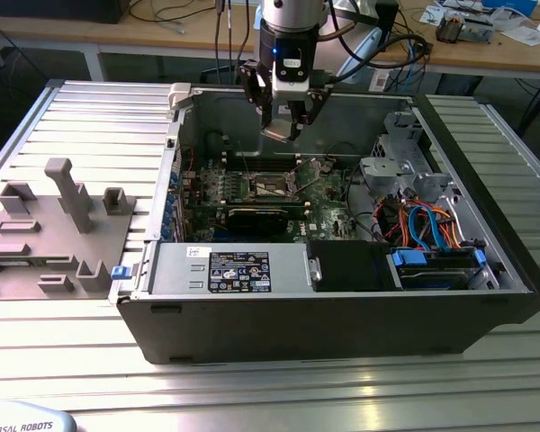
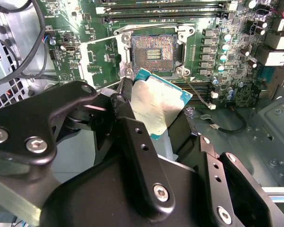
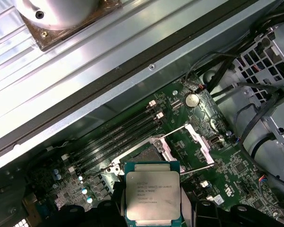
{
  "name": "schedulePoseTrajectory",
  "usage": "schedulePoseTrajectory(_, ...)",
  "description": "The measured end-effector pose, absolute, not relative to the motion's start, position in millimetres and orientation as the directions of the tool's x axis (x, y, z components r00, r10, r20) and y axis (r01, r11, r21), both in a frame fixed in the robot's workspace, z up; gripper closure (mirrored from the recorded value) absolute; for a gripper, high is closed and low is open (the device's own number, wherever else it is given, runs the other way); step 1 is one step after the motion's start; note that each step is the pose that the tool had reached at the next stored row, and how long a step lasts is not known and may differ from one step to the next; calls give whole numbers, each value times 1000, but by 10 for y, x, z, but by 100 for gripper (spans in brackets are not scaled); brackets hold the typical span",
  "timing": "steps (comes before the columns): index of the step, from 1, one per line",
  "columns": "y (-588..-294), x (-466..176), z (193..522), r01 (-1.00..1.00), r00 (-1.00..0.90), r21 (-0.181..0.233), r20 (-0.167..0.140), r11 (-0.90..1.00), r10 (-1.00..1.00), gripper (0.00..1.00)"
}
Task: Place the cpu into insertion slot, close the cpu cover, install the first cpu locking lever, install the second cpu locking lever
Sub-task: 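Place the cpu into insertion slot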
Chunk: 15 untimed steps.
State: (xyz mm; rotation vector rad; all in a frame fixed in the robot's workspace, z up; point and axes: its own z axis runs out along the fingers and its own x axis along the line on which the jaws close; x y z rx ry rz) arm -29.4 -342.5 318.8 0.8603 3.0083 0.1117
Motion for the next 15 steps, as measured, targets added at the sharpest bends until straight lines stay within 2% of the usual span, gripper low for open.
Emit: schedulePoseTrajectory(15, -3425, -294, 3179, 534, -845, 72, 9, 842, 535, 45)
